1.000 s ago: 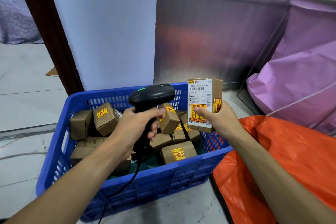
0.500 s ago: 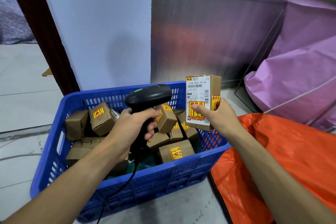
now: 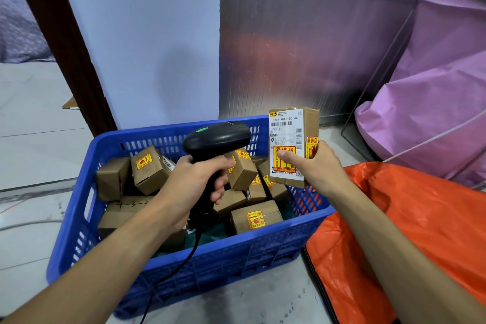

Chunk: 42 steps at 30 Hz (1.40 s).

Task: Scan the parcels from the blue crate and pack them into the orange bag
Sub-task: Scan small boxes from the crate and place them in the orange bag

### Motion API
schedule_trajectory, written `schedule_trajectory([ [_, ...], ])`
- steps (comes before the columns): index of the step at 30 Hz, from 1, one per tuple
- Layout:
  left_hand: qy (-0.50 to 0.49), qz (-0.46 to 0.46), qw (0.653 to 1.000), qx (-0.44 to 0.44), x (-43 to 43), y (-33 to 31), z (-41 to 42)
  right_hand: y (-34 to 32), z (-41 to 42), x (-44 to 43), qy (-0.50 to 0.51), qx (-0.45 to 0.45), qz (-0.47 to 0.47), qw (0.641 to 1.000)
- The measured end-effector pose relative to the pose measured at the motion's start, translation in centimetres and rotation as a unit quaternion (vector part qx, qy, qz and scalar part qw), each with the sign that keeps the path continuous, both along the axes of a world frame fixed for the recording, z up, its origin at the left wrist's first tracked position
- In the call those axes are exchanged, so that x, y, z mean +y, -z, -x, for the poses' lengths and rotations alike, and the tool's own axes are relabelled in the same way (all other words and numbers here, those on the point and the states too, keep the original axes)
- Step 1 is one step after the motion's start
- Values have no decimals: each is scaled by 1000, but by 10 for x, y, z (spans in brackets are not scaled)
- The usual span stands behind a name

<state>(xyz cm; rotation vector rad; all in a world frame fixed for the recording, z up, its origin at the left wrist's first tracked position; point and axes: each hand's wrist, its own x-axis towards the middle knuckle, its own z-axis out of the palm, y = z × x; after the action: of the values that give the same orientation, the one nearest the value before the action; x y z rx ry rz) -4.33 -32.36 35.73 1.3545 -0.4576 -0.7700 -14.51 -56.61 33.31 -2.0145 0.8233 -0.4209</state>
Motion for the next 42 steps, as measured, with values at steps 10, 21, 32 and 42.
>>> schedule_trajectory([
  [10,-1,-4,1000,0,0,-2,1,2,-1,1,-9,17,10,1000],
  [21,-26,-4,1000,13,-7,-5,0,-1,1,16,-16,46,13,999],
  [32,10,11,1000,17,-39,-30,8,-7,28,6,-17,29,-13,999],
  [42,66,-28,997,40,-69,-23,26,-26,84,-12,31,4,-53,998],
])
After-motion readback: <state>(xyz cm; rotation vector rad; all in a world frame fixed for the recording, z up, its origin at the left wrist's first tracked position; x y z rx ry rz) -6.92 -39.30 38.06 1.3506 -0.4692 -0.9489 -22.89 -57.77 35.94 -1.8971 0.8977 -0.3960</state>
